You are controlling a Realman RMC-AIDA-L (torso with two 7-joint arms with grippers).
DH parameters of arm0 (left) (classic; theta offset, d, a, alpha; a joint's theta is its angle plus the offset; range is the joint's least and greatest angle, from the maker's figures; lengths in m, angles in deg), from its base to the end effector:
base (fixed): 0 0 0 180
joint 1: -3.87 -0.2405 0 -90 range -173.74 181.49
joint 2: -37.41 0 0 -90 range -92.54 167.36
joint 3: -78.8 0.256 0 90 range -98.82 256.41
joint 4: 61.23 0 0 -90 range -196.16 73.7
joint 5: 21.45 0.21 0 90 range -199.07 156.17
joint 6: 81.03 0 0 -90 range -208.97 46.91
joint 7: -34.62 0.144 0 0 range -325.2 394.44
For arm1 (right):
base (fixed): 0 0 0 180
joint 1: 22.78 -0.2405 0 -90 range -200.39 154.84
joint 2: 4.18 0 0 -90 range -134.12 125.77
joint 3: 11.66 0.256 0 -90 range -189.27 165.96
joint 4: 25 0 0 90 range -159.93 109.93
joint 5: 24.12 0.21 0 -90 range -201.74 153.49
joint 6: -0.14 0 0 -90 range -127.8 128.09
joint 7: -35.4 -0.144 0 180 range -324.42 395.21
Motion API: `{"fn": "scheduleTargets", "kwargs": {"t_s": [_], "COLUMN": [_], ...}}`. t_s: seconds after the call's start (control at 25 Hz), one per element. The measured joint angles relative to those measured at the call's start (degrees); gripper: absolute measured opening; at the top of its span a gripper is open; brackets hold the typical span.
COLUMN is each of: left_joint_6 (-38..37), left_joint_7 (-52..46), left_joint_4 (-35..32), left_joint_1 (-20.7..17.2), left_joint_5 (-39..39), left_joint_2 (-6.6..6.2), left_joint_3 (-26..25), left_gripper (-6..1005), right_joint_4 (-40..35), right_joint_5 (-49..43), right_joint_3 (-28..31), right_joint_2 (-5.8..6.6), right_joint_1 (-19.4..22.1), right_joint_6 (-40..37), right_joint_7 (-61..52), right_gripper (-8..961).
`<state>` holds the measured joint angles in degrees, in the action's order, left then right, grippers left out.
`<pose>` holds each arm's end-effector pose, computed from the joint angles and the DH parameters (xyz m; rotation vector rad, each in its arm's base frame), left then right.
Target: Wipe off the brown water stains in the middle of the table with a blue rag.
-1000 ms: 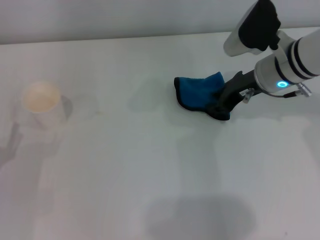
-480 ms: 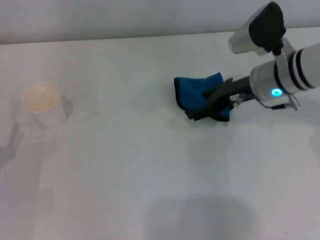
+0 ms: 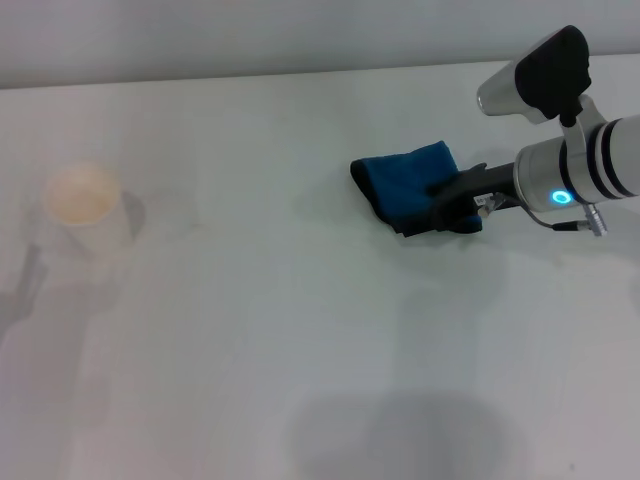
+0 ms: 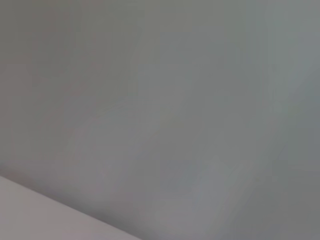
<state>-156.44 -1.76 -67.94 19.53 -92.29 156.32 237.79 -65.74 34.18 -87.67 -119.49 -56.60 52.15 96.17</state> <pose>-0.3668 0.2581 -0.0182 -1.4789 -0.9711 -0.9870 0.2772 0.3886 -0.0343 -2.4681 0.9793 -0.0298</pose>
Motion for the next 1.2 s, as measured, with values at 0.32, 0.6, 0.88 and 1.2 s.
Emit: {"fn": "scheduleTargets", "kwargs": {"t_s": [0.32, 0.6, 0.88, 1.2], "left_joint_6": [0.0, 0.0, 0.0, 0.0], "left_joint_7": [-0.4, -0.8, -1.7, -1.7], "left_joint_4": [0.3, 0.3, 0.3, 0.4], "left_joint_1": [-0.3, -0.3, 0.1, 0.6], "left_joint_5": [0.2, 0.4, 0.7, 3.7], "left_joint_2": [-0.03, -0.16, -0.19, -0.24], "left_joint_3": [0.1, 0.5, 0.6, 0.7], "left_gripper": [887, 887, 887, 887], "right_joint_4": [-0.6, -3.7, 4.5, 19.9], "right_joint_5": [-0.1, 5.5, 31.5, 46.3], "right_joint_3": [5.8, 19.6, 33.4, 47.6], "right_joint_2": [0.25, 0.22, 0.33, 0.17], "right_joint_1": [0.4, 3.2, 8.7, 12.4], "right_joint_6": [2.4, 12.3, 16.8, 14.5], "right_joint_7": [-0.1, 4.7, 18.2, 36.4], "right_gripper": [875, 873, 872, 871]}}
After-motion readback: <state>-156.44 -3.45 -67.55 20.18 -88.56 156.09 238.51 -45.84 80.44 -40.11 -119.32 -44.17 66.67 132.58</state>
